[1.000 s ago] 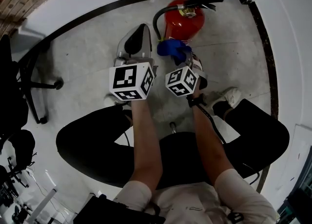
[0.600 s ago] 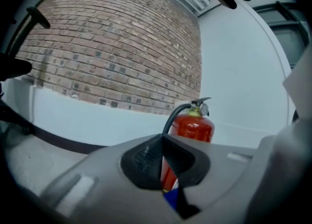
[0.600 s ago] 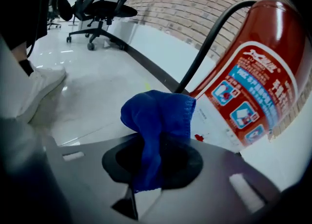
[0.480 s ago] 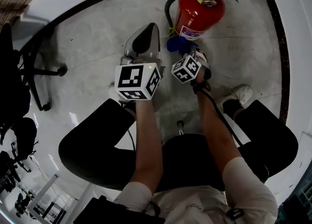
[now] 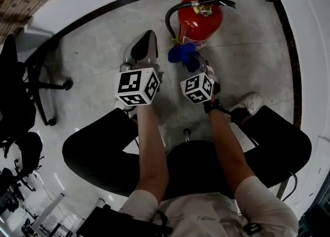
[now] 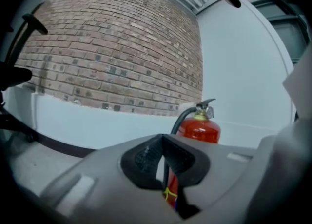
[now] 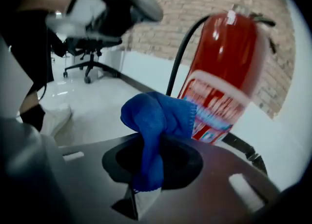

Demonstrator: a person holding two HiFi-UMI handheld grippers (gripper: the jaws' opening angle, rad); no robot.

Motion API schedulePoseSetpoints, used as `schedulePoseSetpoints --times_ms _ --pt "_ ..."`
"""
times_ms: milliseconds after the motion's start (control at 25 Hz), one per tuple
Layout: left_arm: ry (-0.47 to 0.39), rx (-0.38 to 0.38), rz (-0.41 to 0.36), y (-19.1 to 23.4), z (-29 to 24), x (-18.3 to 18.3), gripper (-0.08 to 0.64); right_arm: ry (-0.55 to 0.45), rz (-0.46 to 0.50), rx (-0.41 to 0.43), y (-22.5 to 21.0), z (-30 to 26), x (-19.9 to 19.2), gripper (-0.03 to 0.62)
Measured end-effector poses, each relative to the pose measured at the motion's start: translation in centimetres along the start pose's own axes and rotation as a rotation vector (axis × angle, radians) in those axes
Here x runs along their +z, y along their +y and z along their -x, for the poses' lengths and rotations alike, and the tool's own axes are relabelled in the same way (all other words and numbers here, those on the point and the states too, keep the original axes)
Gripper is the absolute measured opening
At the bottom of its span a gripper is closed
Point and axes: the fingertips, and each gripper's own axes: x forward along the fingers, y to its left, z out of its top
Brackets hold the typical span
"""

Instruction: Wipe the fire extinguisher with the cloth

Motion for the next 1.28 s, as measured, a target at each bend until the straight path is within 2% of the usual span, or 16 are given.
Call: schedulePoseSetpoints --times_ms 160,240,320,440,600,840,960,1080,1280 --pt "-0.053 -0.004 -0.02 0.2 -0.6 3.5 0.002 -0.208 -0.054 -0.19 -5.4 9.1 8.5 0.083" --pt "-0.076 -0.026 -0.028 -0.7 -0.9 4.9 0.002 -0.28 -0.041 -0.287 -8.8 12.9 12.0 0.083" --pt "-0.095 -0.05 -0.027 -1.6 -1.0 5.8 0.002 -0.31 0.004 -0.355 -11.7 15.2 14.9 0.083" --pt "-0.108 -0.072 -0.023 -2.7 -1.1 6.4 0.002 -0.267 0.052 -0.389 -14.4 15.1 16.7 0.083" --pt "-0.101 -0.085 -0.021 -3.6 -0.8 6.0 0.002 -0.208 0.054 -0.392 -14.5 13.5 14.8 0.083" --pt "-0.089 -0.054 0.003 -2.4 -0.3 4.9 0.002 -0.229 0.053 -0.401 -12.2 13.3 12.9 0.083" --pt "-0.082 -0.042 0.016 -2.0 -0.2 4.2 0.002 -0.175 0.071 -0.344 -10.2 12.2 10.7 0.082" --pt "-0.074 -0.036 0.021 -2.0 -0.2 3.5 0.002 -0.083 0.098 -0.254 -7.7 9.5 6.7 0.081" --pt "-0.044 -0.031 0.016 -1.9 0.0 1.5 0.002 0.018 0.165 -0.167 -6.2 4.5 1.9 0.081"
